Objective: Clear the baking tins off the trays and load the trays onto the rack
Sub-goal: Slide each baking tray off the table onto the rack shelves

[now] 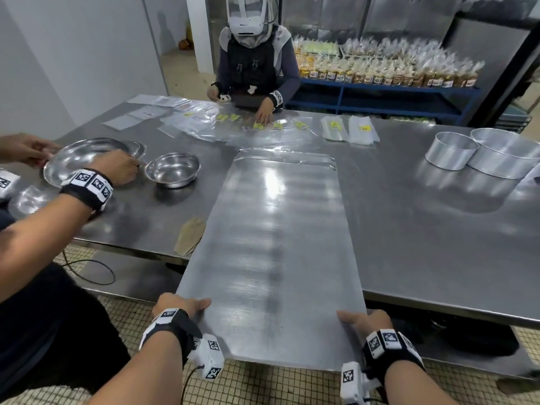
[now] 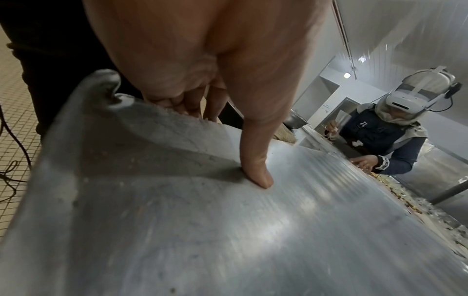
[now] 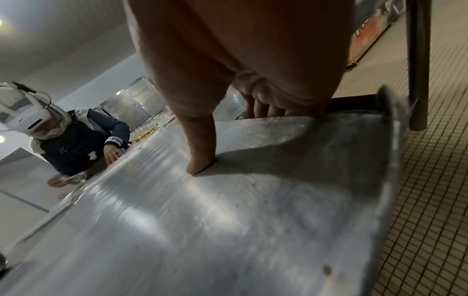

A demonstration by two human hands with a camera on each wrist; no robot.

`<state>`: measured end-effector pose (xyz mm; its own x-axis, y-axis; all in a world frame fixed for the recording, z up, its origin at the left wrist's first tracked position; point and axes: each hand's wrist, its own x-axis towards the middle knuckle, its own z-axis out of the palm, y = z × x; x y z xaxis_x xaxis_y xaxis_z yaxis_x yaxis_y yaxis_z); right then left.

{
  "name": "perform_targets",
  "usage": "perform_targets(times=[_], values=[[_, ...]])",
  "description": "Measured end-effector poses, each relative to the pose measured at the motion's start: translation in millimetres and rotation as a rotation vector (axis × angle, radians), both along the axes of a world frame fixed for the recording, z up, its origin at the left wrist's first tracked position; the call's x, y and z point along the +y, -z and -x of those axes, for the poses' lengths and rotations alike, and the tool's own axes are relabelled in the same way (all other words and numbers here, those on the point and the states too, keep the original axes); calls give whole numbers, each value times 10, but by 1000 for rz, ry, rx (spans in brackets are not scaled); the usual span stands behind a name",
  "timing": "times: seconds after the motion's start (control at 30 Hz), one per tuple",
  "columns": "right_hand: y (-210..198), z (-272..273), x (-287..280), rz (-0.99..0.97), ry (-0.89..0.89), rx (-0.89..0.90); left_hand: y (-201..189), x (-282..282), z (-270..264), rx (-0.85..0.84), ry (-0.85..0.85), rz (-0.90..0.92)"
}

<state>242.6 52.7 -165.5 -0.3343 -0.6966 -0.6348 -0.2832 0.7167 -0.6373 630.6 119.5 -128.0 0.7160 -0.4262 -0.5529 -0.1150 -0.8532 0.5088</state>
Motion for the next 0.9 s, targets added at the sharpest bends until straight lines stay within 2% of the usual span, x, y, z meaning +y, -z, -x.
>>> perform_targets(times=[0.2,0.5,0.9], values=[[-85,29,84,20,42,17,-31,-1,48,6,20,23],[-71,396,258,-31,119,63,-96,29,382,-16,116,30],[-262,751,504,-37,140,133,-165,19,716,11,198,-92]])
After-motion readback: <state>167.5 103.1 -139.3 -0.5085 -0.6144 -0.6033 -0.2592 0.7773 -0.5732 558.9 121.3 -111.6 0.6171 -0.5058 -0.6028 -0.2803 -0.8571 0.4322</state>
